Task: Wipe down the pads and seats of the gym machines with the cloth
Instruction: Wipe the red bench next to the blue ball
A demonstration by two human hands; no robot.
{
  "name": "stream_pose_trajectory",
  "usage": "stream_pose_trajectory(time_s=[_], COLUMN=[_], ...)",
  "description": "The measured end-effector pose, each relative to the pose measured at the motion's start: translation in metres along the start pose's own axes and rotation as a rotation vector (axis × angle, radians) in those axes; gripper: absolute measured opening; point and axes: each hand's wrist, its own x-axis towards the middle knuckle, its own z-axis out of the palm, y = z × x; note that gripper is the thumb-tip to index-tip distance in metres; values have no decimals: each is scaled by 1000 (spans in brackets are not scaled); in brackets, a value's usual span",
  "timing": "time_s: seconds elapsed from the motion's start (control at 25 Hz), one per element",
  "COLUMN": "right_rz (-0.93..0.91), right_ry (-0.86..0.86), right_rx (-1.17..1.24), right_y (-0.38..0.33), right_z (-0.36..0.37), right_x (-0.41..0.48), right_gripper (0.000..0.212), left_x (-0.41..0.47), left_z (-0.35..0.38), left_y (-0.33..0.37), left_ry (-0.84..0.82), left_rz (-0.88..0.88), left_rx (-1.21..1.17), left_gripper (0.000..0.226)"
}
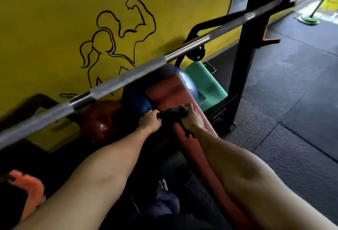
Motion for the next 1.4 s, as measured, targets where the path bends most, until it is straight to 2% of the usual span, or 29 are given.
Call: stream_pose_trajectory(time_s=[0.08, 0.24, 0.32, 0.44, 0.56, 0.76, 0.84, 0.96, 1.04, 1.16, 1.2, 1.28, 1.4], right_rz=[10, -39, -57, -144, -247, -375, -416, -619, -586, -386, -388, -464, -626], right_ry=[2, 46, 72, 122, 162, 144, 215, 345, 424, 458, 473, 499, 463], right_rx=[-1, -7, 30, 132, 199, 1, -14, -118, -82, 157, 156, -3, -95], right_y=[-13, -32, -37, -41, -35, -24, -27, -2, 14, 14, 5, -17, -31], right_z=[4, 5, 5, 8, 27, 92, 103, 96, 76, 61, 67, 82, 85], right_x=[31, 79, 103, 136, 149, 166, 173, 205, 243, 276, 274, 257, 235], right_gripper=[69, 54, 58, 62, 54, 75, 75, 69, 64, 59, 59, 60, 58], left_x=[33, 77, 95, 123, 140, 184, 193, 203, 208, 211, 213, 215, 215], left_z=[-9, -18, -19, -13, -1, 28, 36, 49, 56, 67, 70, 72, 73], left_y=[-4, -15, -19, -26, -28, -26, -32, -42, -40, -27, -26, -27, -26], left_ry=[6, 49, 36, 61, 200, 431, 535, 643, 720, 879, 926, 980, 991], left_rz=[-23, -2, -5, -43, -23, 27, 59, 105, 106, 55, 40, 52, 52], left_rx=[12, 85, 171, 149, 91, -76, -180, -252, -313, -296, -277, -255, -209], left_gripper=[47, 53, 57, 56, 48, 43, 46, 53, 53, 47, 45, 43, 42])
